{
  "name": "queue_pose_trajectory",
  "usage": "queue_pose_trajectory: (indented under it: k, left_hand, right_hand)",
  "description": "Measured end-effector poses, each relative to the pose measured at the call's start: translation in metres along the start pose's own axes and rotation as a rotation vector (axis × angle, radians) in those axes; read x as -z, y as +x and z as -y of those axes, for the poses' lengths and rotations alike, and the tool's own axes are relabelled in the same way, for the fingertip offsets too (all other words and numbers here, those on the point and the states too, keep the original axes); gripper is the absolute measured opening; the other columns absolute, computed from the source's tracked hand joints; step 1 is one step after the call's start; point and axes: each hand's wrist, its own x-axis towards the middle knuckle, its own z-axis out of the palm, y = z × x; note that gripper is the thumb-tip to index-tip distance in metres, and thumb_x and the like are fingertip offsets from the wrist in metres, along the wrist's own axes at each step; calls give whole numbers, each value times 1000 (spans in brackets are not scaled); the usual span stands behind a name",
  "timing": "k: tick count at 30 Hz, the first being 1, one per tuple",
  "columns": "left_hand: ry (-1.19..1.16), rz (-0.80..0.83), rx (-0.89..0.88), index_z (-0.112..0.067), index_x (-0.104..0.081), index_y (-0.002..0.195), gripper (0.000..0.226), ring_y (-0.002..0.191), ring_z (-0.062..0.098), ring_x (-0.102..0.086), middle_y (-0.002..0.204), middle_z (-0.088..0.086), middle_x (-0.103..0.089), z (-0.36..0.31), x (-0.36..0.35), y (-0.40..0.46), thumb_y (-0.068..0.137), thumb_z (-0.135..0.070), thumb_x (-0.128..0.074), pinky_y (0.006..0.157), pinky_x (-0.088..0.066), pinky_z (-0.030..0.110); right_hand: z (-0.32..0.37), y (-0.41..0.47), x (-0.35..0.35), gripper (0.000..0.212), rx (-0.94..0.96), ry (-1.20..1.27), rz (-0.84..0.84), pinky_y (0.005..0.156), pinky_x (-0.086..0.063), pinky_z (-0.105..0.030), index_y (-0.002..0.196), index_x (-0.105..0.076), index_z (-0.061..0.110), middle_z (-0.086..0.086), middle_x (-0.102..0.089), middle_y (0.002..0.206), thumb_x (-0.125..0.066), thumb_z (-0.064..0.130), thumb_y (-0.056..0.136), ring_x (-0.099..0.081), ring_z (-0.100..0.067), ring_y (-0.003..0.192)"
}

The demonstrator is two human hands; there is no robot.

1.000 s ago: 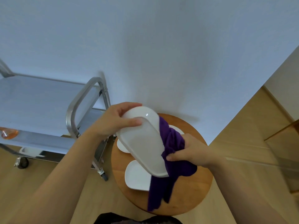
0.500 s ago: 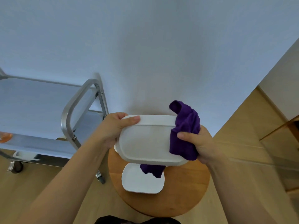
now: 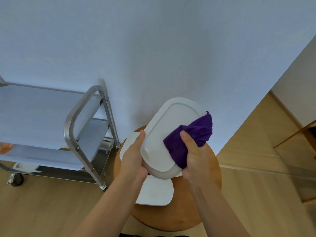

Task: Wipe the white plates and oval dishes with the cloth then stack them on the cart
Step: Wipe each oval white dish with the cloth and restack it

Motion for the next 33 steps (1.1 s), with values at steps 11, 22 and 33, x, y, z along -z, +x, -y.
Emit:
queue_pose_trajectory:
  k: [11, 22, 33]
  left_hand:
    - [362, 338, 157, -8, -62, 118, 56, 90, 30, -70, 104, 16, -71, -43, 13, 4, 73, -40, -65, 72, -58, 39]
    - [319, 274, 19, -6, -63, 120, 63, 101, 34, -65, 114, 18, -68, -54, -5, 11, 68, -40, -68, 88, -51, 47]
    - [438, 120, -296, -18, -64, 106, 46, 76, 17, -72, 84, -2, -75, -45, -14, 11, 76, -53, -66, 58, -57, 29]
  right_hand:
    - [19, 1, 16, 45, -367, -305, 262, 64, -56, -32, 100, -68, 11, -12, -73, 96, -76, 28, 60, -71, -24, 83]
    - [8, -11, 13, 49, -333, -226, 250, 64, -56, -31, 105, -65, 14, -10, -73, 99, -84, 26, 61, -71, -24, 86]
    - [-32, -33, 18, 12, -79, -501, -90, 54, -43, -3, 95, -48, 41, 21, -62, 84, -40, 48, 92, -61, 6, 75]
